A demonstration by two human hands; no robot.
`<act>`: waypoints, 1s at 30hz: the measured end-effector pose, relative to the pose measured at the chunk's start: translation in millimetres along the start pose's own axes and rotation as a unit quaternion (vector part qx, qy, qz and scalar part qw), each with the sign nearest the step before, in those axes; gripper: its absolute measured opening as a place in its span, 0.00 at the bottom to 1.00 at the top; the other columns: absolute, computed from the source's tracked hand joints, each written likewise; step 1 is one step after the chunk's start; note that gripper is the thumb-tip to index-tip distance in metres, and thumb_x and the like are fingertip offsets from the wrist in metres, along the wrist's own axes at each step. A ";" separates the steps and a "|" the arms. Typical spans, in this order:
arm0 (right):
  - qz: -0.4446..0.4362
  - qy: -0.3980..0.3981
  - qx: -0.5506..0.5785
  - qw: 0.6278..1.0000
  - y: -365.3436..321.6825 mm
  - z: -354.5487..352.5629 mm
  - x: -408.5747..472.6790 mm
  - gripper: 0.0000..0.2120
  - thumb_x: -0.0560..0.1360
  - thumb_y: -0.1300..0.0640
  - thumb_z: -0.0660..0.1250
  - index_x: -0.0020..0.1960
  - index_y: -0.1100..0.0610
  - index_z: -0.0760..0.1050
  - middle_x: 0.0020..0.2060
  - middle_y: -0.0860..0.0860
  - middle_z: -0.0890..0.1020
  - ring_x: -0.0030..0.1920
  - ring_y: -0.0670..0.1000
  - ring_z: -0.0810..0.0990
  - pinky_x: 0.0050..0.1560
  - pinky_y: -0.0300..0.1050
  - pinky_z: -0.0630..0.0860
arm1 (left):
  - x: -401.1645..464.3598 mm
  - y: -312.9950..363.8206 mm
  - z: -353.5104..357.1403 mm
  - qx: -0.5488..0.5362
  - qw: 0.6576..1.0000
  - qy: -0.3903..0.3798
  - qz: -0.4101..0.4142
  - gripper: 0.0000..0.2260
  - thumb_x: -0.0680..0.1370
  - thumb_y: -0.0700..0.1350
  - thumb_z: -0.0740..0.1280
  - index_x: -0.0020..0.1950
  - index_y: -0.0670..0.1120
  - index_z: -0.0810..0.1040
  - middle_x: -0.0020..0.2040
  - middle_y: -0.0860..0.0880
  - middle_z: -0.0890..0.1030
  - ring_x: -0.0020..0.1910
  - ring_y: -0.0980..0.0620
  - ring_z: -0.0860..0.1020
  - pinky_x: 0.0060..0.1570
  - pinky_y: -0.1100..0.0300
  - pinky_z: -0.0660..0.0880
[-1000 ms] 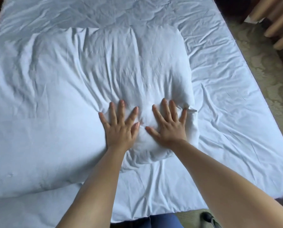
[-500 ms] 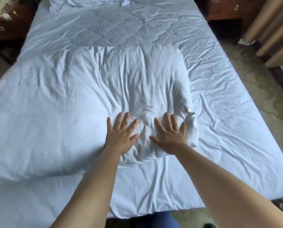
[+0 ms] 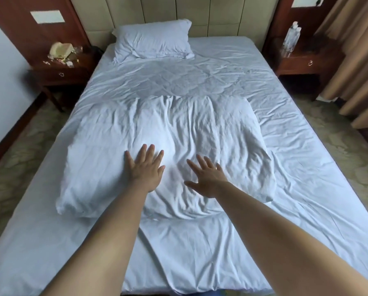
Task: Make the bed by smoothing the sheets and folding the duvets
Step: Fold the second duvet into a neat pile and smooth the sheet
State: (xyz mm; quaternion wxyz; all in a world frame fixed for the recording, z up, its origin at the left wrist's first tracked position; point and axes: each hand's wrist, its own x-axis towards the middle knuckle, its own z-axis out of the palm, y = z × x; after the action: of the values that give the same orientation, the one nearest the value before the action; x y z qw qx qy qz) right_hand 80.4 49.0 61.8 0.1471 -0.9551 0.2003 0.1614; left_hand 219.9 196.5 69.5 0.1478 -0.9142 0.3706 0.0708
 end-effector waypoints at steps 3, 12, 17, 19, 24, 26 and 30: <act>-0.013 0.004 0.008 1.000 -13.5 -10.0 23.1 0.36 0.78 0.35 0.53 0.78 0.44 0.41 0.78 0.49 0.39 0.77 0.53 0.39 0.76 0.58 0.43 | 16.1 -17.6 -5.4 -0.006 1.000 -0.006 -0.013 0.24 0.82 0.57 0.41 0.78 0.56 0.41 0.79 0.53 0.38 0.77 0.49 0.37 0.70 0.33 0.41; -0.026 0.034 -0.046 0.998 -35.6 -17.1 111.7 0.40 0.74 0.28 0.50 0.78 0.43 0.38 0.77 0.50 0.35 0.76 0.54 0.33 0.72 0.66 0.36 | 54.8 -54.1 18.4 -0.006 1.000 0.018 -0.018 0.25 0.80 0.61 0.38 0.76 0.60 0.35 0.77 0.55 0.34 0.76 0.48 0.32 0.69 0.33 0.34; -0.015 0.038 -0.058 0.997 -39.7 4.9 135.6 0.43 0.70 0.24 0.47 0.76 0.40 0.35 0.76 0.49 0.33 0.75 0.54 0.29 0.71 0.66 0.32 | 73.3 -74.8 50.6 -0.073 0.997 0.010 -0.013 0.27 0.77 0.66 0.36 0.74 0.63 0.32 0.74 0.57 0.27 0.74 0.47 0.28 0.69 0.34 0.33; -0.010 0.045 -0.050 0.998 -40.4 13.8 139.2 0.42 0.70 0.24 0.47 0.76 0.40 0.36 0.76 0.49 0.33 0.75 0.53 0.29 0.70 0.66 0.31 | 79.9 -77.7 68.7 -0.084 0.996 0.020 -0.001 0.29 0.73 0.67 0.34 0.73 0.63 0.34 0.74 0.56 0.28 0.75 0.47 0.31 0.69 0.34 0.34; 0.012 0.041 -0.072 0.996 -40.9 38.1 151.5 0.40 0.71 0.25 0.47 0.76 0.39 0.37 0.72 0.46 0.27 0.74 0.53 0.28 0.68 0.64 0.26 | 97.0 -73.0 105.8 -0.100 0.994 0.038 0.018 0.31 0.74 0.67 0.41 0.76 0.61 0.47 0.79 0.52 0.46 0.77 0.46 0.41 0.68 0.35 0.36; 0.026 0.032 -0.085 0.996 -41.8 46.7 160.0 0.39 0.72 0.26 0.46 0.76 0.39 0.38 0.73 0.46 0.28 0.74 0.53 0.27 0.67 0.63 0.25 | 106.1 -72.8 115.4 -0.106 0.994 0.028 0.021 0.32 0.72 0.68 0.35 0.76 0.64 0.42 0.79 0.54 0.39 0.76 0.47 0.35 0.67 0.36 0.33; 0.055 0.020 -0.100 0.993 -48.3 54.4 164.8 0.38 0.72 0.26 0.44 0.77 0.40 0.38 0.75 0.49 0.31 0.74 0.54 0.28 0.68 0.64 0.27 | 115.0 -72.6 119.9 -0.131 0.991 -0.015 0.035 0.27 0.78 0.67 0.42 0.76 0.65 0.41 0.78 0.55 0.35 0.75 0.48 0.32 0.68 0.35 0.32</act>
State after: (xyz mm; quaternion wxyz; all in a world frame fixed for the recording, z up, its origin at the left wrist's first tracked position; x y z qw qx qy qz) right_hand 230.6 55.0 -37.4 0.0379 -0.9556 0.2387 0.1689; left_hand 350.5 209.2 -55.6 0.0298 -0.9111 0.3874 0.1375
